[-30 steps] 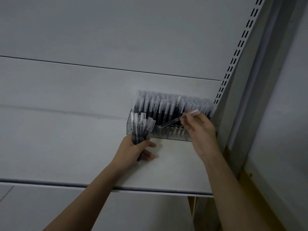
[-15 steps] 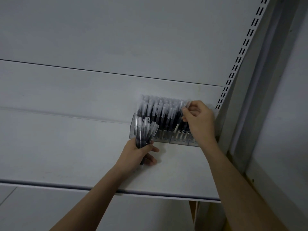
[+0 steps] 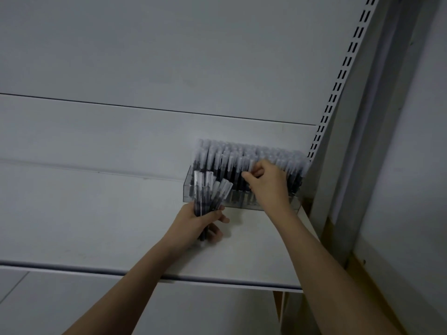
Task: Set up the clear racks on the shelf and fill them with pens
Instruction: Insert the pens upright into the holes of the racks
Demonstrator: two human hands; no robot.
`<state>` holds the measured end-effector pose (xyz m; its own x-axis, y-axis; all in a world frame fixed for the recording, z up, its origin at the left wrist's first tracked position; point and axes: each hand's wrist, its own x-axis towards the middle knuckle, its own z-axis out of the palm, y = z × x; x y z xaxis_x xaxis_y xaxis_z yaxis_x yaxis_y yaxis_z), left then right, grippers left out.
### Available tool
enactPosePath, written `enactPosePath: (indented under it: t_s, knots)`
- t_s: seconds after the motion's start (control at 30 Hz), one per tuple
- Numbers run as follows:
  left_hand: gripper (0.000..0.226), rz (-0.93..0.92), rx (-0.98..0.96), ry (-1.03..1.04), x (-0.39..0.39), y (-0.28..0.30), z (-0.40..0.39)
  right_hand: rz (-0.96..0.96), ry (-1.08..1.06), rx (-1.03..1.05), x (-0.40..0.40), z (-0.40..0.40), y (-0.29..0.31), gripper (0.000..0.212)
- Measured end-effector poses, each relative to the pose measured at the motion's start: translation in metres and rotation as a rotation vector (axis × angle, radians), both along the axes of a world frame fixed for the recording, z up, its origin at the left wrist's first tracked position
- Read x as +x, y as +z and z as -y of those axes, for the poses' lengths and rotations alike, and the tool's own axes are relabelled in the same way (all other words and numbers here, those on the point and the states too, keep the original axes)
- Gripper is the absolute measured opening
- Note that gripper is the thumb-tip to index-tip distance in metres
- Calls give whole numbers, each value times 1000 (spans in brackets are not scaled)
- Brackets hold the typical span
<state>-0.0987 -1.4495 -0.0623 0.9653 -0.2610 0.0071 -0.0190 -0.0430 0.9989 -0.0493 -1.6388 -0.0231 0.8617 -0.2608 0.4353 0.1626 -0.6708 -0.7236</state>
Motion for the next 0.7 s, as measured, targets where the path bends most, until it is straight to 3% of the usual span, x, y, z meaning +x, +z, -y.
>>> enactPosePath:
  t_s: [0.13, 0.27, 0.4, 0.57, 0.7]
  knots:
    - [18, -9, -76, 10, -2, 5, 9, 125, 16, 143, -18, -1, -6, 20]
    - [18, -18, -121, 8, -7, 4, 31, -62, 326, 475, -37, -1, -19, 14]
    - [21, -51, -115, 8, -8, 4, 53, -117, 389, 644, -42, 16, -25, 19]
    - [24, -40, -119, -38, -8, 0, 75, -118, 401, 679, -42, 42, -20, 25]
    - [20, -67, -243, 129, -9, 0, 75, 13, 318, 709, -38, 64, -1, 27]
